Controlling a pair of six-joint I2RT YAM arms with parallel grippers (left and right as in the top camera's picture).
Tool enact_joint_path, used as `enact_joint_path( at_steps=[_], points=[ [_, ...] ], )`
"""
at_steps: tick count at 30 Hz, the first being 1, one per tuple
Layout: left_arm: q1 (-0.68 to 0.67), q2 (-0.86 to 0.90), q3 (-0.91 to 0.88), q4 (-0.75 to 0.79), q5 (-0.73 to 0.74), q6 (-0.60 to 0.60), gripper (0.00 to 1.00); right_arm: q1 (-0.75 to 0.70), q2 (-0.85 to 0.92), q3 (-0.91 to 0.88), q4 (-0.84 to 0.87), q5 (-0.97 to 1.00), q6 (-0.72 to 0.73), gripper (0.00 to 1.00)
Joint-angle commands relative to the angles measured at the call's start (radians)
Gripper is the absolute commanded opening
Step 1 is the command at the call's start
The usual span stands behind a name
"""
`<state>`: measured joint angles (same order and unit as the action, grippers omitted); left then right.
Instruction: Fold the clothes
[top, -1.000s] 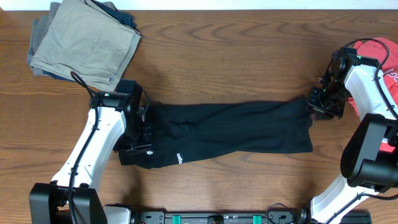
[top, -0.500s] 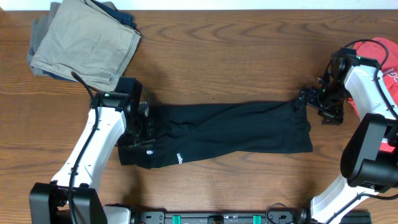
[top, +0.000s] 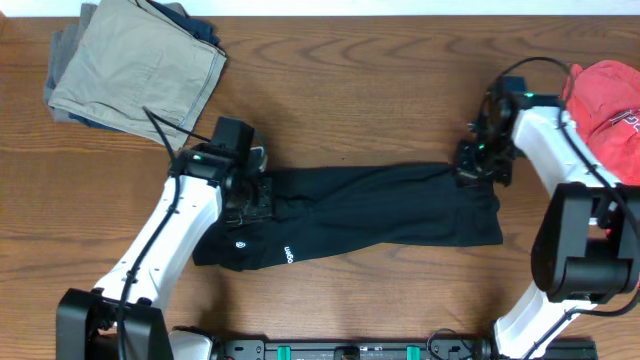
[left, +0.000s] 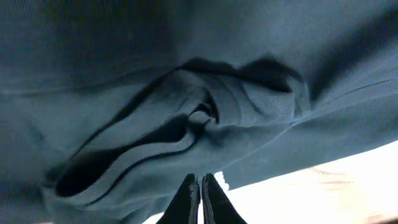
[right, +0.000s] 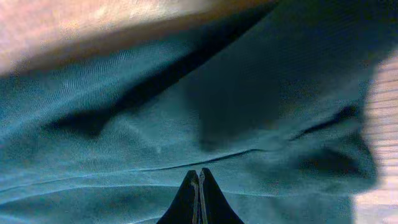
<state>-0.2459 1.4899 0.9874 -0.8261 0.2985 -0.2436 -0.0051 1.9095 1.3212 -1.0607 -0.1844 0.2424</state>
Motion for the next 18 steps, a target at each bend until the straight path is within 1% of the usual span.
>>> enact_joint_path(
  at_steps=[1, 7, 10, 13, 16, 18],
  points=[
    [-0.001, 0.032, -0.051, 0.041, 0.008, -0.025, 0.06, 0.035, -0.024, -0.055, 0.037, 0.002, 0.019, 0.02],
    [0.016, 0.124, -0.101, 0.118, 0.004, -0.025, 0.06, 0.045, -0.024, -0.182, 0.184, 0.006, 0.013, 0.03],
    [0.036, 0.175, -0.101, 0.118, 0.004, -0.024, 0.06, 0.042, -0.024, -0.216, 0.225, 0.029, 0.015, 0.02],
    [0.071, 0.221, -0.101, 0.106, -0.005, -0.025, 0.06, 0.034, -0.024, -0.226, 0.230, 0.067, 0.023, 0.02],
    [0.120, 0.244, -0.101, 0.062, -0.106, -0.082, 0.06, 0.019, -0.024, -0.225, 0.210, 0.080, 0.023, 0.01],
    [0.155, 0.243, -0.101, 0.036, -0.169, -0.096, 0.06, 0.007, -0.024, -0.225, 0.197, 0.080, 0.026, 0.02]
  ],
)
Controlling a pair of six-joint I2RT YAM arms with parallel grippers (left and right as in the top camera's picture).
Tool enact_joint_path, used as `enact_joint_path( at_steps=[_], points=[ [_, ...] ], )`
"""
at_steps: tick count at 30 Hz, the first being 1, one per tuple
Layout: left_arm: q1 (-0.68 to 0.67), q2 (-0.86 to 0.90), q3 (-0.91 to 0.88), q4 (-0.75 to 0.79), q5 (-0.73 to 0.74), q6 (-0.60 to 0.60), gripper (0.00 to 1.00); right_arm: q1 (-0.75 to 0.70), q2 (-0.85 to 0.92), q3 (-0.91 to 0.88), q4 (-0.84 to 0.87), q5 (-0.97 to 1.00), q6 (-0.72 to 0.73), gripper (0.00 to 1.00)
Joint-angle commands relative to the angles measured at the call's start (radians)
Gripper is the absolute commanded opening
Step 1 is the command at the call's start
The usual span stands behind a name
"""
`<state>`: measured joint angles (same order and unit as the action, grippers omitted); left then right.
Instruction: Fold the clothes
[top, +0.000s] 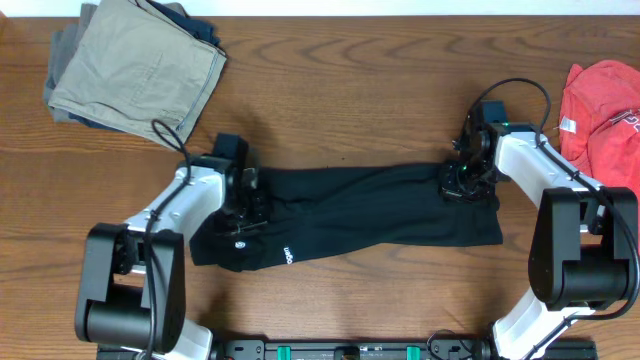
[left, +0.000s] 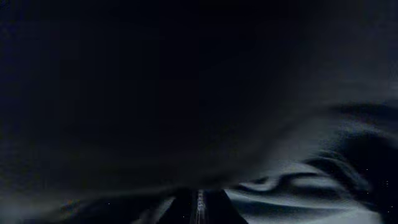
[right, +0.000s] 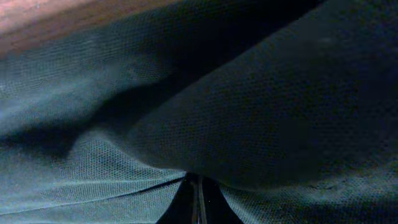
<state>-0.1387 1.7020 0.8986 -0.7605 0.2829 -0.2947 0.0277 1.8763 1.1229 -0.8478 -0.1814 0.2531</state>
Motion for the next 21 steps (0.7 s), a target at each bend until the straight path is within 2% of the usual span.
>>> enact_joint_path(
  at_steps=[1, 4, 9, 15, 17, 18, 19, 20, 21],
  points=[
    [0.064, 0.030, -0.012, -0.034, -0.175, -0.044, 0.06, -0.032, 0.009, -0.027, -0.021, 0.077, 0.025, 0.01],
    [0.122, 0.030, -0.009, -0.043, -0.229, -0.044, 0.06, -0.049, 0.008, -0.022, -0.049, 0.068, 0.047, 0.01],
    [0.209, 0.029, 0.032, -0.074, -0.223, -0.039, 0.06, -0.053, -0.018, -0.006, -0.109, 0.064, 0.050, 0.01],
    [0.218, -0.023, 0.138, -0.165, -0.211, -0.040, 0.06, -0.053, -0.120, 0.047, -0.186, 0.061, 0.045, 0.01],
    [0.215, -0.063, 0.167, -0.191, -0.195, -0.039, 0.06, -0.054, -0.169, 0.077, -0.213, 0.061, 0.032, 0.07],
    [0.215, -0.085, 0.175, -0.201, -0.186, -0.039, 0.06, -0.054, -0.188, 0.089, -0.221, 0.062, 0.019, 0.13],
    [0.214, -0.114, 0.181, -0.208, -0.174, -0.040, 0.06, -0.056, -0.210, 0.101, -0.227, 0.068, 0.002, 0.30],
    [0.214, -0.146, 0.182, -0.211, -0.160, -0.040, 0.06, -0.061, -0.230, 0.112, -0.231, 0.086, -0.008, 0.61],
    [0.214, -0.177, 0.182, -0.215, -0.151, -0.040, 0.06, -0.067, -0.249, 0.117, -0.231, 0.116, -0.007, 0.99]
  ],
)
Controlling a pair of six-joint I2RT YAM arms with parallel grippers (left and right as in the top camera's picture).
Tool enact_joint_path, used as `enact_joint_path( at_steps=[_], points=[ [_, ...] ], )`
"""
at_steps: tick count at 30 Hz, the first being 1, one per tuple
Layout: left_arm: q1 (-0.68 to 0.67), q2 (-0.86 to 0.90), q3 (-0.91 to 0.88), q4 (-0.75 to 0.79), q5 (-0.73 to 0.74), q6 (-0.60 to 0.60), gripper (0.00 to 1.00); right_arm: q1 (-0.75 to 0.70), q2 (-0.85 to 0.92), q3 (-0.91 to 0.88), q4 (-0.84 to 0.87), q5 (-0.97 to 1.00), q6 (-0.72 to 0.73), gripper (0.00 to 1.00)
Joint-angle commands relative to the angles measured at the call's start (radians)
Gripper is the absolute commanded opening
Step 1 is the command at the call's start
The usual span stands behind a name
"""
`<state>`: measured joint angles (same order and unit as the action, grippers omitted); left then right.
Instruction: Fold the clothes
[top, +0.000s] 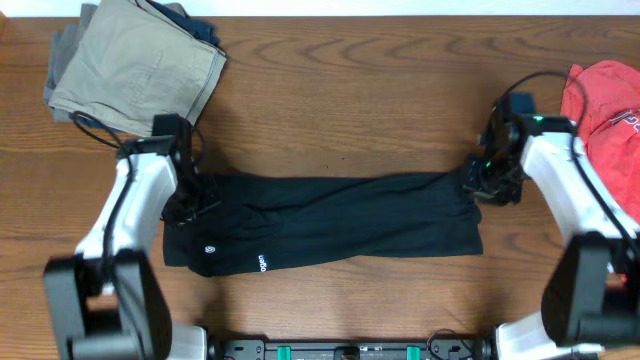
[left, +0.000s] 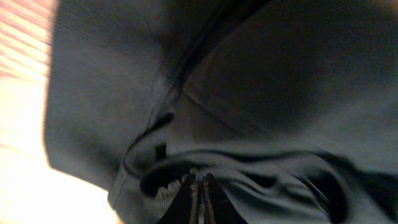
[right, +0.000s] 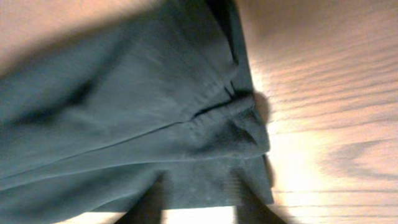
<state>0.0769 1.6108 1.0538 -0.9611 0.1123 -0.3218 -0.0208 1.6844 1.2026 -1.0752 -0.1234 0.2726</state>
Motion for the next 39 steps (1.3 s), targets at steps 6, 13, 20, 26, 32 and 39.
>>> enact_joint_path(
  at_steps=[6, 13, 20, 26, 32, 39],
  points=[
    [-0.002, -0.197, 0.026, -0.040, 0.037, -0.013, 0.63, -0.119, -0.084, 0.038, -0.001, 0.116, -0.027, 0.99],
    [-0.002, -0.188, 0.000, -0.055, 0.037, -0.013, 0.96, -0.241, -0.029, 0.031, 0.071, -0.126, -0.177, 0.99],
    [-0.002, -0.180, -0.021, -0.056, 0.037, -0.013, 0.96, -0.239, 0.058, 0.024, 0.070, -0.322, -0.323, 0.99],
    [-0.002, -0.180, -0.021, -0.055, 0.037, -0.013, 0.96, -0.238, 0.158, 0.014, 0.072, -0.296, -0.322, 0.99],
    [-0.002, -0.180, -0.021, -0.055, 0.037, -0.013, 0.97, -0.237, 0.227, 0.011, 0.061, -0.330, -0.323, 0.99],
    [-0.002, -0.180, -0.021, -0.052, 0.037, -0.013, 0.97, -0.212, 0.233, -0.039, 0.056, -0.341, -0.323, 0.98]
  ],
)
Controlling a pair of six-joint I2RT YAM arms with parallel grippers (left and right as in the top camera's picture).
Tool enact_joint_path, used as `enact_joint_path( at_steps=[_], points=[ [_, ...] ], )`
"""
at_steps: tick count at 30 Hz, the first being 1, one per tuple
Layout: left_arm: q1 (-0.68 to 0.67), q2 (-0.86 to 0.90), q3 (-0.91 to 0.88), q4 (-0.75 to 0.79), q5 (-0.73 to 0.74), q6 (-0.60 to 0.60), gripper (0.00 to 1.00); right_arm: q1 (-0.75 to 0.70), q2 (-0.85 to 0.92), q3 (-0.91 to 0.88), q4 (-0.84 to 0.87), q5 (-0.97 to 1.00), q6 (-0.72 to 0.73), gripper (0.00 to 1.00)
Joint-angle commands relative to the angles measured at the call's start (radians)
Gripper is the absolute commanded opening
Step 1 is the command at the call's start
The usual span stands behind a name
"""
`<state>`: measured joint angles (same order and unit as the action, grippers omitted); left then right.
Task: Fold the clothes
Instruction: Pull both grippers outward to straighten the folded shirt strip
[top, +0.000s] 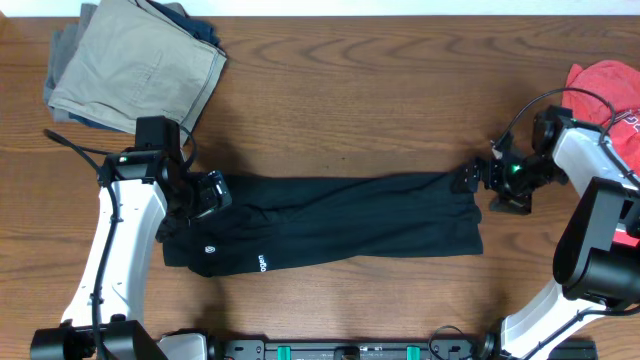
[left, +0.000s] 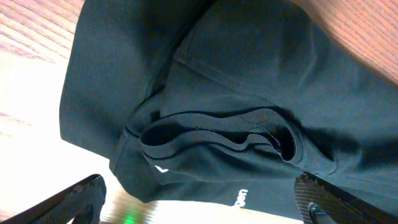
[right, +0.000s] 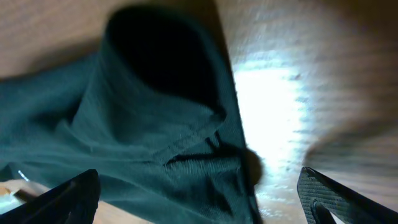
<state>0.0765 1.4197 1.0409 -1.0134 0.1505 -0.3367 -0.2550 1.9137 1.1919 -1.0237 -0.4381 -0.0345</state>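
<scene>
A pair of black pants (top: 330, 222) lies stretched flat across the table, waist to the left and leg ends to the right. My left gripper (top: 205, 193) is open just above the waist end. In the left wrist view the elastic waistband (left: 217, 130) gapes below that gripper (left: 202, 202), whose fingers (left: 81, 198) stand wide apart. My right gripper (top: 478, 178) is open at the leg ends. The right wrist view shows the dark cuff (right: 161, 124) under that gripper (right: 199, 200), with nothing held.
A stack of folded khaki and dark clothes (top: 130, 65) sits at the back left. A red garment (top: 608, 95) lies at the right edge, beside my right arm. The wooden table (top: 350, 90) shows behind the pants.
Both grippers were shut on the ends of the pants and are now open, so the pants have been let go. They lie in the same place. My right gripper has drawn slightly to the right.
First both grippers held the ends of the rumpled pants near the table's middle. Then they were low with the cloth bunched. Later the pants lay further left, pulled out straight. Now they rest flat and both grippers are open.
</scene>
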Motion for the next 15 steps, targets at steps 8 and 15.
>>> enact_joint_path(
  at_steps=[8, 15],
  points=[
    [-0.001, 0.011, -0.008, 0.007, -0.001, 0.002, 0.97, 0.077, 0.004, -0.141, 0.124, -0.072, -0.014, 0.72],
    [-0.001, 0.011, -0.008, 0.008, -0.001, 0.002, 0.97, 0.104, 0.004, -0.158, 0.153, -0.071, 0.033, 0.04]
  ],
)
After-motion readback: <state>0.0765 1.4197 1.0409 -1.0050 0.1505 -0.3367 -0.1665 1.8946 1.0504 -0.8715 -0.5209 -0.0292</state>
